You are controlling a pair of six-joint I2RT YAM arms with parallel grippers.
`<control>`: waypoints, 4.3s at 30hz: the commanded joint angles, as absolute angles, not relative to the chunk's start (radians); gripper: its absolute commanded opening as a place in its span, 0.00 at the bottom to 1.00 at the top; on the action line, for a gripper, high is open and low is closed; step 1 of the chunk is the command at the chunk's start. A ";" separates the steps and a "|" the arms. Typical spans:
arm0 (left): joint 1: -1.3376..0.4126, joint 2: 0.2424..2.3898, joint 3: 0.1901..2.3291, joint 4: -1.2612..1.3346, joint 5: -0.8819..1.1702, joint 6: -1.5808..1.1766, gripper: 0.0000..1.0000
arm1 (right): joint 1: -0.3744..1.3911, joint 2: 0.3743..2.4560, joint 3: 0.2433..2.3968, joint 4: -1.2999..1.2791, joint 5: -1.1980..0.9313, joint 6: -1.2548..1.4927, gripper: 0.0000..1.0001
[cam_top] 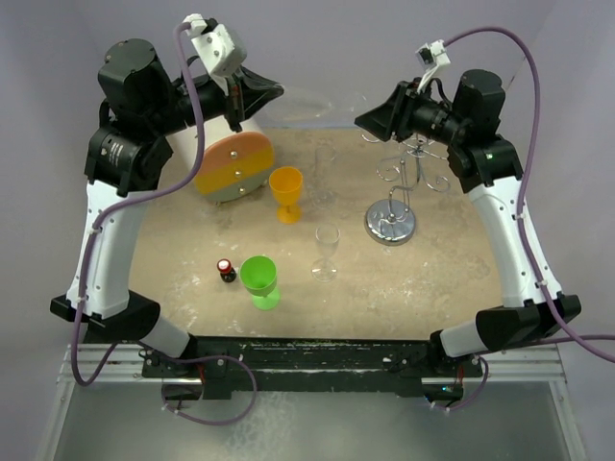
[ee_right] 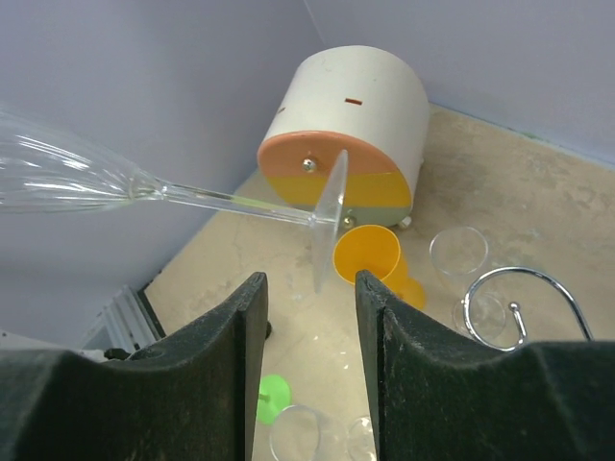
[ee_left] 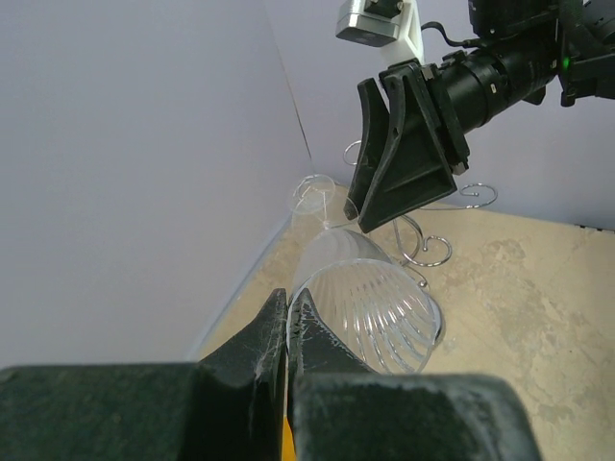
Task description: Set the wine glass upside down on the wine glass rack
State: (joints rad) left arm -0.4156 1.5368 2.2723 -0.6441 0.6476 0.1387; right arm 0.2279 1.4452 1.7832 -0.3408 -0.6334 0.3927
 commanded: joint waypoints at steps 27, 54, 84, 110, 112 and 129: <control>-0.406 1.488 2.225 -0.557 0.733 0.016 0.21 | 0.129 1.404 1.767 -0.209 -0.661 0.497 0.00; -0.287 1.303 2.066 -0.652 0.503 0.110 0.81 | 0.054 1.286 1.956 -0.346 0.220 -0.078 0.00; -0.261 1.264 1.989 -0.663 0.509 0.146 0.95 | 0.120 1.506 1.914 -0.128 0.767 -0.938 0.00; -0.258 1.257 1.981 -0.666 0.520 0.153 0.97 | 0.225 1.480 1.747 -0.138 0.493 -1.418 0.00; -0.256 1.256 1.979 -0.666 0.521 0.152 0.97 | 0.226 1.483 1.746 -0.156 0.468 -1.426 0.00; -0.248 1.247 1.976 -0.664 0.526 0.150 0.97 | 0.227 1.533 1.785 -0.299 0.283 -1.488 0.00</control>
